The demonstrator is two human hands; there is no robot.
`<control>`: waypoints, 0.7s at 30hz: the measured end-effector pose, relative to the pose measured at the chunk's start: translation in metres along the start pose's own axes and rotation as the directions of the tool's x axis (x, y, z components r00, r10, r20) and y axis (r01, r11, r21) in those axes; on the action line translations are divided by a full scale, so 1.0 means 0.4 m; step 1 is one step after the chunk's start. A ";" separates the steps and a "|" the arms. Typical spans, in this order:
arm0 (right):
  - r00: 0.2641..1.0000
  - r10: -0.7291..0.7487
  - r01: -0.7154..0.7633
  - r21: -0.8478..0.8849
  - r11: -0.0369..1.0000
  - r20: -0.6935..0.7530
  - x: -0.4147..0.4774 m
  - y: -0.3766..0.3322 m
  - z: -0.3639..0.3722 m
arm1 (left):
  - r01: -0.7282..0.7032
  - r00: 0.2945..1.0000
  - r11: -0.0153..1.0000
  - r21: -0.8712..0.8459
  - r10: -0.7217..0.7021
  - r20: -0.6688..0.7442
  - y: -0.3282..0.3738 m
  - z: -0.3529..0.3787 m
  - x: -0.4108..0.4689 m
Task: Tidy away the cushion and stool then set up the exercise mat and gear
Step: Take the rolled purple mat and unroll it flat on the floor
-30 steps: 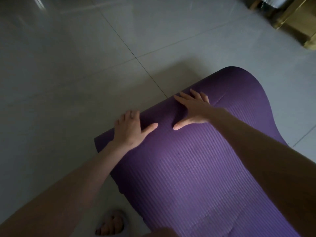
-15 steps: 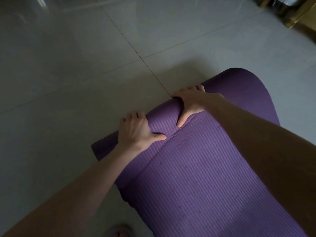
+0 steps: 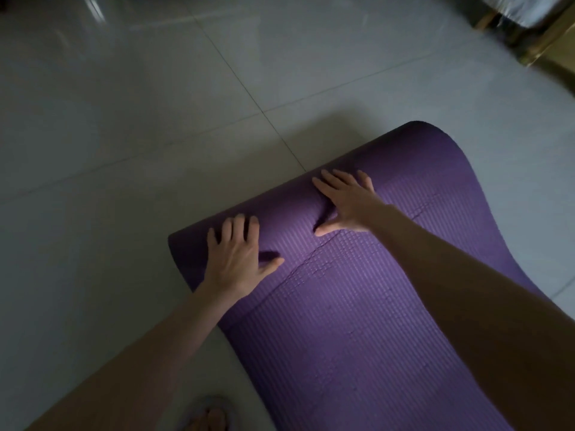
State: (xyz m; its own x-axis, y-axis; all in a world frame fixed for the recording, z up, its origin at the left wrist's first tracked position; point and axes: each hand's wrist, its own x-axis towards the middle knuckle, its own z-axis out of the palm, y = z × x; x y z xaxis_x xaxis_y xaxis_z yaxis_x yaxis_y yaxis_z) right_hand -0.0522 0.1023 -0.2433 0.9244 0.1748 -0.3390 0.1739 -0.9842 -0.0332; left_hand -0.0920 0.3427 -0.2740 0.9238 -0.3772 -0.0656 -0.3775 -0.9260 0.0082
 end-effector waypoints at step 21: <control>0.974 0.083 -0.125 0.198 0.972 0.209 0.177 0.038 -0.019 | 0.307 0.893 0.821 -0.481 -0.074 0.443 -0.121 0.029 0.254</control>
State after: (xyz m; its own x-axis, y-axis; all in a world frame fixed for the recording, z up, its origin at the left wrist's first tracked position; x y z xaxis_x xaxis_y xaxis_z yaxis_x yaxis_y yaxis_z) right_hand 0.0183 0.0998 -0.2607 0.8443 0.0828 -0.5294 -0.0137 -0.9843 -0.1758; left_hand 0.0196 0.3493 -0.2925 0.8248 -0.2608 -0.5017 0.0040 -0.8845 0.4664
